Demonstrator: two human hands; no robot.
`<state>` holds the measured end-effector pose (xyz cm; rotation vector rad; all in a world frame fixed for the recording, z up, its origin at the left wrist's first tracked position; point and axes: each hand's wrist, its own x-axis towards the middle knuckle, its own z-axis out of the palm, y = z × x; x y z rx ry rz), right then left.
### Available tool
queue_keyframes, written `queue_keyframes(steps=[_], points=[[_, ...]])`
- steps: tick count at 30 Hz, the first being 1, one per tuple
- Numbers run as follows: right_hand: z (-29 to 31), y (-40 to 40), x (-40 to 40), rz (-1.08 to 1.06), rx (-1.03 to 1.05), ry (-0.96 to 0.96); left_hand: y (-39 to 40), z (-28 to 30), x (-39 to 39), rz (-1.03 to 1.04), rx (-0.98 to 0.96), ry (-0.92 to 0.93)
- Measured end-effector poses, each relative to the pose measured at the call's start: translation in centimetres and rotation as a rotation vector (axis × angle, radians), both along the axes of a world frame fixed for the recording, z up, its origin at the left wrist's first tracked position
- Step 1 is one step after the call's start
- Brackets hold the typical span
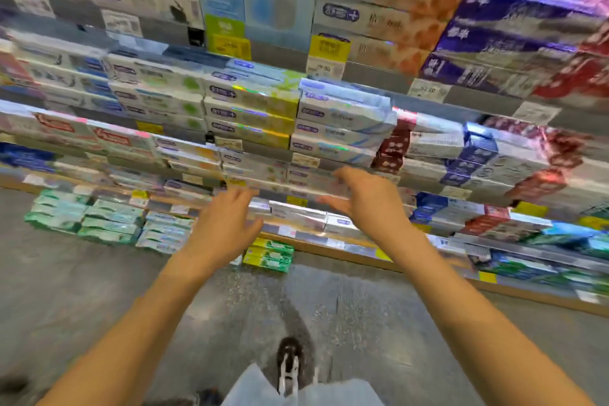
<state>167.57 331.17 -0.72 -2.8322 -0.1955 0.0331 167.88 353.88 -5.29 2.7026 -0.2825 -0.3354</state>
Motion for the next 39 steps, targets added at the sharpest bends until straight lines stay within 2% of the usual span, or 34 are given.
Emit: queue_keyframes(steps=[4,7,11,16,19,22,25,28,33,36,39], points=[[-5.9,0.0,1.9,0.003,-0.036,0.234,-0.9,-5.4,3.0,-0.018,0.075,0.164],[-13.0,-0.2,3.5,-0.048,0.014,0.357,-1.6,-11.9,5.7,-0.057,0.105,0.235],[-24.6,-0.7,5.2,-0.114,0.055,0.500,-2.0,-23.7,7.9,-0.100,0.207,0.383],[-41.4,-1.1,7.5,-0.108,0.023,0.582,-2.3,-40.5,10.1,-0.153,0.291,0.438],[-52.3,-0.6,9.2,-0.074,0.017,0.631,-2.7,-50.6,11.9,-0.223,0.288,0.402],[-63.8,0.2,12.1,-0.013,-0.047,0.588,-3.8,-58.8,14.0,-0.290,0.369,0.345],[-70.4,1.3,14.4,0.054,-0.068,0.519,-4.7,-65.8,16.7,-0.358,0.456,0.264],[-75.7,1.7,16.1,0.131,-0.198,0.420,-5.1,-71.5,18.8,-0.387,0.524,0.215],[-82.7,2.5,16.9,0.254,-0.317,0.271,-5.5,-77.2,19.8,-0.403,0.614,0.001],[-84.7,3.6,16.8,0.201,-0.344,0.183,-4.6,-79.5,19.1,-0.455,0.594,-0.157],[-85.7,4.5,16.0,0.092,-0.367,0.148,-4.3,-80.9,18.5,-0.405,0.584,-0.251]])
